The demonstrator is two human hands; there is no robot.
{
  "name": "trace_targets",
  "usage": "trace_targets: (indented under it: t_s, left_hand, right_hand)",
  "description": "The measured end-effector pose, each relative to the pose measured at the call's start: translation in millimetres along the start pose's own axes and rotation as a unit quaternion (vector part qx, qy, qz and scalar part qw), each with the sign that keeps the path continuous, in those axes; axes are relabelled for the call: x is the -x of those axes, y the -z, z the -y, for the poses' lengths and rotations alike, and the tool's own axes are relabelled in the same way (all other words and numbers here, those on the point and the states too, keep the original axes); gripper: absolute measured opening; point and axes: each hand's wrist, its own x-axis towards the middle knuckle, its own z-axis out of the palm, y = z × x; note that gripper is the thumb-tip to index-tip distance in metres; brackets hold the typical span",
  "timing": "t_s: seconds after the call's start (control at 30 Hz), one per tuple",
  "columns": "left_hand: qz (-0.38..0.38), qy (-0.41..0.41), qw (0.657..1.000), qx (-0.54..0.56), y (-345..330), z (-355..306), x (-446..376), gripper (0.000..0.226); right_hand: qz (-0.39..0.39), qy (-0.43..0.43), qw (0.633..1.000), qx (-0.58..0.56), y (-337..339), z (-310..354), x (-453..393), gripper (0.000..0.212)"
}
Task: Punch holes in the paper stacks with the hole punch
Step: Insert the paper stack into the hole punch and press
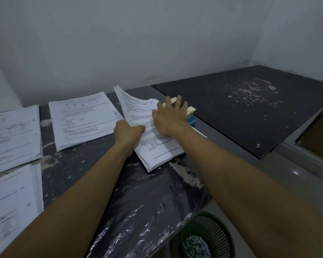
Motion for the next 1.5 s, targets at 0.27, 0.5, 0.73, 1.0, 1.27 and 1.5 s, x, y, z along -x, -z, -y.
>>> trace_targets:
  t_s: [0.27, 0.5, 0.73, 1.0, 1.27, 1.5]
  left_hand:
    - [0.000, 0.003, 1.000, -0.004, 0, 1, -1, 0.024]
    - [-0.001, 0.000, 1.000, -0.007, 1, 2, 1, 0.022]
    - [-0.006, -0.002, 1.000, -0.008, 0, 4, 0, 0.026]
    - [-0.012, 0.003, 1.000, 0.000, 2, 2, 4, 0.029]
    - [-0.023, 0.009, 1.000, -0.013, 27, -11, 8, 0.035]
    - [-0.035, -0.001, 0.999, -0.008, 71, -24, 19, 0.037]
  right_hand:
    - [0.027, 0.002, 0.999, -0.026, 7, -2, -2, 0.059]
    - [0.126, 0.013, 0.949, -0.289, 51, -16, -14, 0.083]
    - [0.159, -0.029, 0.902, -0.400, 62, -28, -23, 0.072]
    - [0.158, -0.021, 0.891, -0.425, 65, -29, -26, 0.073]
    - [0.154, -0.032, 0.879, -0.450, 67, -25, -16, 0.079]
    - [-0.034, -0.043, 0.956, -0.287, 72, -11, -9, 0.053]
